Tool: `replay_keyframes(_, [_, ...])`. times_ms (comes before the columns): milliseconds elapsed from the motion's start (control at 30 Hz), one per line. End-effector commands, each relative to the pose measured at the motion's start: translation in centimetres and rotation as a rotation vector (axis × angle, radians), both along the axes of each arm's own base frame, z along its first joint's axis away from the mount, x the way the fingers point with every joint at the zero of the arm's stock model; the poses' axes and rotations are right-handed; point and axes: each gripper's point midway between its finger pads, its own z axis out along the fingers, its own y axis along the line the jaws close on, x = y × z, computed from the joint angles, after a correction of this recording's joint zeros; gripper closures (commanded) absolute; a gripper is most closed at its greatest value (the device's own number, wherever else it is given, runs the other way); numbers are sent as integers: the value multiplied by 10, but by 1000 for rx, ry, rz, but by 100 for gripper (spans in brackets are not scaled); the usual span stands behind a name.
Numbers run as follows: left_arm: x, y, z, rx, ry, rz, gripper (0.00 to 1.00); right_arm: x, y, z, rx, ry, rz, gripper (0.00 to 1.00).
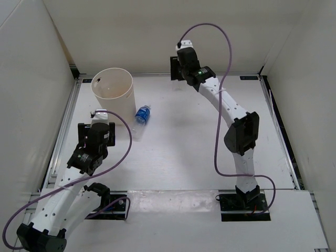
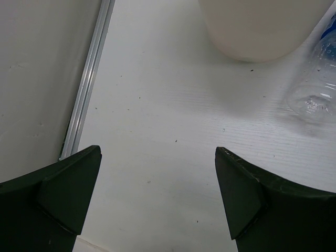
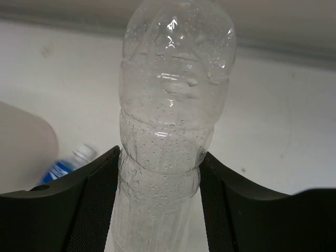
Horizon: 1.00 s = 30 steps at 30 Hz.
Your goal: Put the plastic bottles in the bin
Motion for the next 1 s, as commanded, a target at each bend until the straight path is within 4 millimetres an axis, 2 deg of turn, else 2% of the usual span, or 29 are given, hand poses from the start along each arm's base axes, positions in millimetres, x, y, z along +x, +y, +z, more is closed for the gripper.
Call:
replay_keyframes(0, [3, -5, 2, -23, -15, -13, 0, 16, 4, 106, 143, -287, -45, 100])
replay_keyframes(67, [2, -4, 2, -22, -13, -12, 0, 19, 15, 131, 188, -368, -3, 100])
replay_keyframes(100, [1, -4, 1, -20, -10, -13, 0, 12, 33, 136, 226, -373, 94, 100])
replay_keyframes(200, [1, -6, 2, -26, -8, -32, 0, 5, 63, 169, 301, -496, 276, 100])
replay_keyframes(233, [2, -12, 1, -42, -1, -64, 0, -8, 80, 173, 312, -508, 402, 100])
replay_keyframes(300, [2, -16, 1, -49, -1, -89, 0, -14, 98, 175, 305, -535, 501, 100])
replay_keyframes(333, [2, -18, 0, -46, 8, -98, 0, -28, 110, 188, 332, -554, 608, 100])
replay_keyframes(367, [2, -18, 0, -43, 8, -103, 0, -32, 122, 183, 332, -551, 651, 100])
replay_keyframes(400, [1, -19, 0, -43, 12, -107, 0, -41, 127, 203, 340, -603, 692, 100])
replay_keyframes(467, [1, -21, 0, -41, 17, -126, 0, -56, 151, 197, 358, -602, 787, 100])
replay_keyframes(500, [1, -21, -1, -34, 24, -131, 0, -64, 155, 212, 359, -650, 828, 100])
replay_keyframes(533, [1, -21, 0, -33, 24, -134, 0, -67, 167, 201, 360, -636, 857, 100])
replay_keyframes(600, [0, -22, 2, -34, 24, -142, 0, -90, 186, 201, 358, -664, 960, 100])
replay_keyframes(700, [-2, -24, 3, -37, 27, -156, 0, -107, 208, 191, 373, -655, 1030, 100])
replay_keyframes(800, [-6, -29, 6, -39, 22, -182, 0, -110, 223, 181, 399, -630, 1019, 100])
replay_keyframes(833, [-7, -30, 5, -38, 25, -190, 0, -113, 226, 184, 403, -637, 1023, 100])
replay_keyframes(867, [-9, -33, 3, -33, 31, -206, 0, -113, 232, 176, 401, -624, 1025, 100])
replay_keyframes(933, [-11, -37, 3, -28, 33, -224, 0, -109, 239, 181, 407, -673, 993, 100])
replay_keyframes(967, [-12, -37, 4, -28, 31, -225, 0, -101, 242, 175, 405, -681, 974, 100])
